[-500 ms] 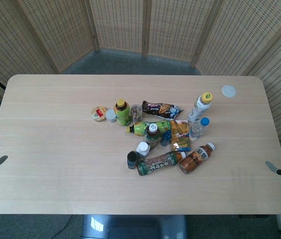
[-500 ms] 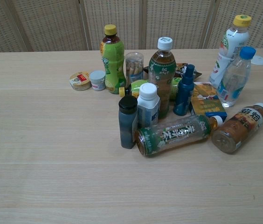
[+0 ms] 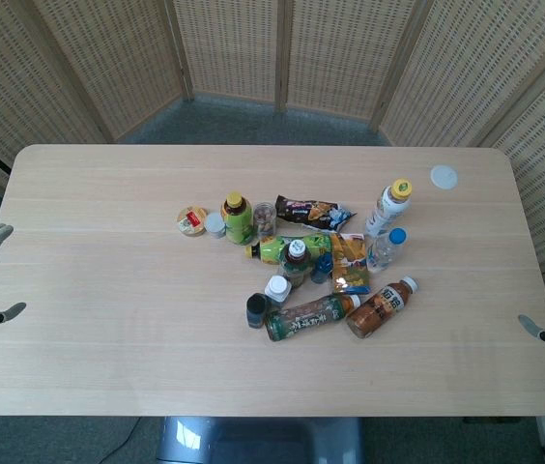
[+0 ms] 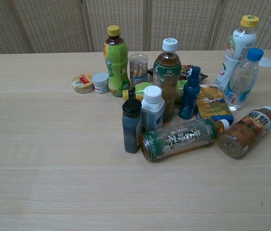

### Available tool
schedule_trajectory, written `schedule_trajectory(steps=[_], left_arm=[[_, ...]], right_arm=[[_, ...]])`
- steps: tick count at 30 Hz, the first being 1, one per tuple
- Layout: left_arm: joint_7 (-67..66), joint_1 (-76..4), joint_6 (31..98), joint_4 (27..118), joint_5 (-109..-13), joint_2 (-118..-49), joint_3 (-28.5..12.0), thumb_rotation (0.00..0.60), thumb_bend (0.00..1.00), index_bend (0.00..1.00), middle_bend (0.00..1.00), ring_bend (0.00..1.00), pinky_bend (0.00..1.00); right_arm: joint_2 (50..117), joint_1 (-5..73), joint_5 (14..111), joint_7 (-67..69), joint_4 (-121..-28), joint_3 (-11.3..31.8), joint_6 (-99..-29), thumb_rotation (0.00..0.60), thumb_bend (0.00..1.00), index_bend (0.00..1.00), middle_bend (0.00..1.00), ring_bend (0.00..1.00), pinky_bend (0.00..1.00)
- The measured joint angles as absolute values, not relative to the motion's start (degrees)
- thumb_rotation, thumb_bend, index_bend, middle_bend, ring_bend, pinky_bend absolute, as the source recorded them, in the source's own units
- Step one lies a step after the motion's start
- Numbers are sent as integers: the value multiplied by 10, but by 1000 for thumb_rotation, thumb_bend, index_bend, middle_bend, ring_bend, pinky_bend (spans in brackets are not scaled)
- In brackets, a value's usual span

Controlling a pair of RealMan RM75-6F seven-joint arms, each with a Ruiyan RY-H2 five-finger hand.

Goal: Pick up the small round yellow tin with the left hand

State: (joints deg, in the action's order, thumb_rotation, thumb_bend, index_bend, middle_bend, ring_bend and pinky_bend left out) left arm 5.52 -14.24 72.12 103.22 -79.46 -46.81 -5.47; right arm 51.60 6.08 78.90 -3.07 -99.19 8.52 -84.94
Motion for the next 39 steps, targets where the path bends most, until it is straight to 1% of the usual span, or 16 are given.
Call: schedule_trajectory(steps=[5,7,8,15,25,31,39], left_arm=[[50,-187,648,1020,-770,-473,-66,600,112,0,0,0,0],[40,-215,611,1002,-754,-489,-73,600,113,0,0,0,0],[36,-222,604,996,-750,-495,-75,600,113,0,0,0,0],[-5,-294,529,918,-707,-584,-92,600,112,0,0,0,0],[-92,-417,386,804,-602,-708,-100,600,112,0,0,0,0],[-127,-475,336,736,-550,-772,-98,600,112,0,0,0,0],[-147,-527,290,651,-499,-846,-87,600,112,0,0,0,0]], right_arm=[[513,56,788,-28,-991,85,-854,513,18,0,0,0,0],[511,55,787,-26,-991,86,-856,512,18,0,0,0,0],[510,54,786,-25,-991,87,-857,513,18,0,0,0,0],[504,48,783,-21,-990,87,-861,514,18,0,0,0,0],[488,27,770,-12,-988,87,-877,513,17,0,0,0,0],[477,16,763,-8,-990,88,-890,513,17,0,0,0,0],[467,1,748,-10,-996,89,-900,515,16,0,0,0,0]])
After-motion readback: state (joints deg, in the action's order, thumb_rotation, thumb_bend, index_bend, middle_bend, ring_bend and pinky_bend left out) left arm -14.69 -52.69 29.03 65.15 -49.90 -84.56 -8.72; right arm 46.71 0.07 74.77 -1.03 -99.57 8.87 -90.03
